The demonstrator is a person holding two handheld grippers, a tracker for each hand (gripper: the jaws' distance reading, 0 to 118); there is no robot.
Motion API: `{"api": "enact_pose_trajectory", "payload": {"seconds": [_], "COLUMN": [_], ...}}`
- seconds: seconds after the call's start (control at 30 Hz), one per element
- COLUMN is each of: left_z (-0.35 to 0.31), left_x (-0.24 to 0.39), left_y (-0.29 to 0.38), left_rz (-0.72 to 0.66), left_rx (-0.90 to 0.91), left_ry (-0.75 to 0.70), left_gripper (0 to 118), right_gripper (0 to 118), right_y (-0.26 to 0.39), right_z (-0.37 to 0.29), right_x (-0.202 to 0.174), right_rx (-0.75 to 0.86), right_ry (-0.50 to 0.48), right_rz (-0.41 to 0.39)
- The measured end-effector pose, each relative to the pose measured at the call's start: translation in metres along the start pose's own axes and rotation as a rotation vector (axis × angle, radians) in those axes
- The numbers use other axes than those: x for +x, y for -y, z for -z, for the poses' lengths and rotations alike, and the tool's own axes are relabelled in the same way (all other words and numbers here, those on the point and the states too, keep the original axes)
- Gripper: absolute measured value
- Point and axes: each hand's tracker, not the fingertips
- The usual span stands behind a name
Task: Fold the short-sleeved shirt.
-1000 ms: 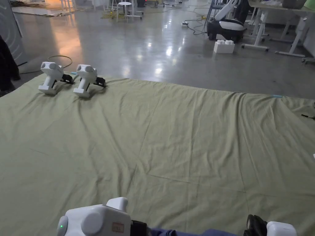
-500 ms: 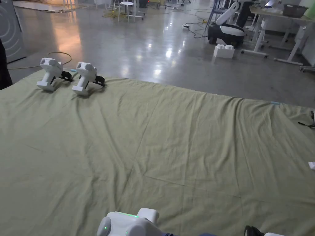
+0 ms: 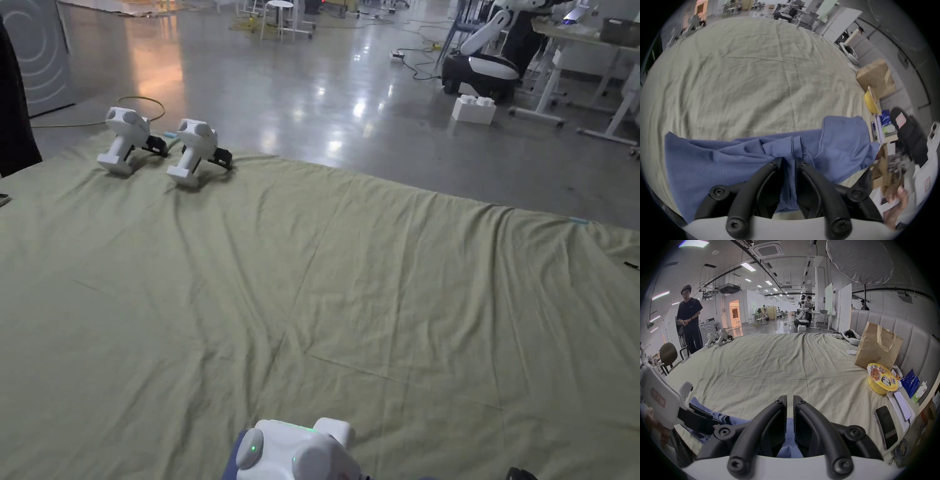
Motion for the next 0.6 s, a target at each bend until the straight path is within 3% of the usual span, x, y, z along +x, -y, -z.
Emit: {"api": "enact_pose_trajectory", "payload": {"seconds": [0.2, 0.3, 0.6], "left_z": [-0.009, -0.034, -0.106], "left_x": [-0.025, -0.048, -0.152], "left_y": [-0.002, 0.003, 0.024], "left_rz": [-0.069, -0.124, -0.196], "left_rx": [0.001, 0.024, 0.172], "left_ry": [0.099, 0.154, 0.124], "left_gripper": [23, 69, 78], "right_gripper": [11, 11, 11], "right_y": [-0.003, -0.007, -0.012], "right_z": [0.002, 0.004, 0.008], "right_x": [-0.007, -0.011, -0.024], "right_rx": [-0.001, 0.000, 0.002], "right_ry": [-0.013, -0.022, -0.053], "right_rz": [-0.006, -0.015, -0.036]}}
